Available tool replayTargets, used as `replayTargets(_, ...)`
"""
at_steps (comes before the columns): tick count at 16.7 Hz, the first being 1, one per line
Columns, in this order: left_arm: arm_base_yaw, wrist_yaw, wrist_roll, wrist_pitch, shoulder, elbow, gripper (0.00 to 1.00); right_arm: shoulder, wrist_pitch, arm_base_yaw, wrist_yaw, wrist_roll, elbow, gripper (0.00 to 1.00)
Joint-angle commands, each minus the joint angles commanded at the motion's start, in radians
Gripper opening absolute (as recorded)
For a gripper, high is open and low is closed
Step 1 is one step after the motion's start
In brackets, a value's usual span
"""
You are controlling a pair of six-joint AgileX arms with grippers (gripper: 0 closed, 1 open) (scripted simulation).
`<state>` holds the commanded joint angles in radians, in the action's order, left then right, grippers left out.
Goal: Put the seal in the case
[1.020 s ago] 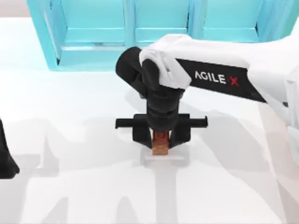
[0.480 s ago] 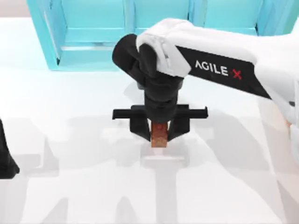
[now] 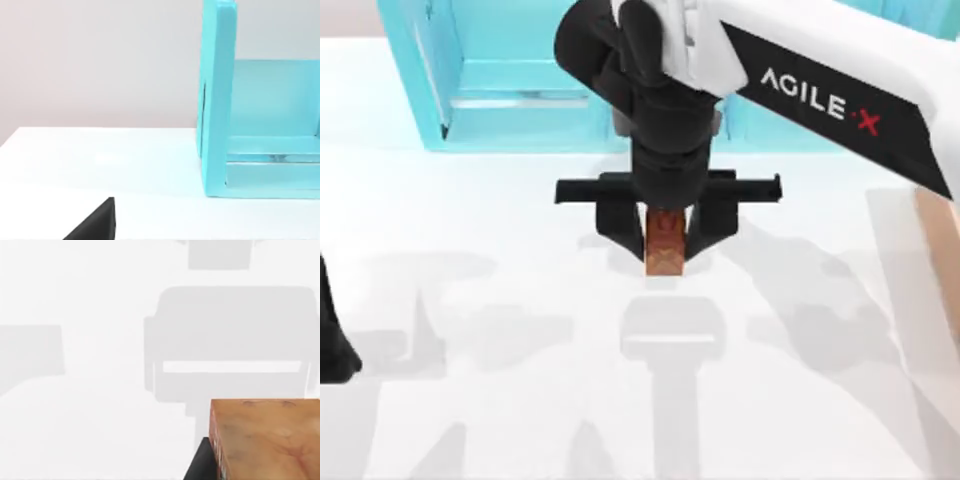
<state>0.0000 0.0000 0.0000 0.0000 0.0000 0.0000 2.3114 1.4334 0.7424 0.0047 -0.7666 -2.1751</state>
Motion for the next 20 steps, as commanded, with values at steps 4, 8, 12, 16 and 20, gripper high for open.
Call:
replayTargets(4, 0.0, 0.0, 0.0, 0.0, 0.0, 0.0, 1.0, 0.003, -0.003, 0.0, -0.001, 0.0, 0.003, 0.0)
replayTargets(8, 0.0, 0.0, 0.0, 0.0, 0.0, 0.0, 1.0, -0.047, -0.007, -0.106, -0.002, 0.107, 0.061, 0.0)
replayTargets(12, 0.0, 0.0, 0.0, 0.0, 0.0, 0.0, 1.0, -0.161, -0.021, -0.344, -0.003, 0.351, 0.193, 0.0)
replayTargets(16, 0.0, 0.0, 0.0, 0.0, 0.0, 0.0, 1.0, -0.306, -0.04, -0.652, -0.001, 0.662, 0.365, 0.0)
replayTargets(20, 0.0, 0.0, 0.0, 0.0, 0.0, 0.0, 1.0, -0.446, -0.064, -0.93, -0.002, 0.94, 0.523, 0.0)
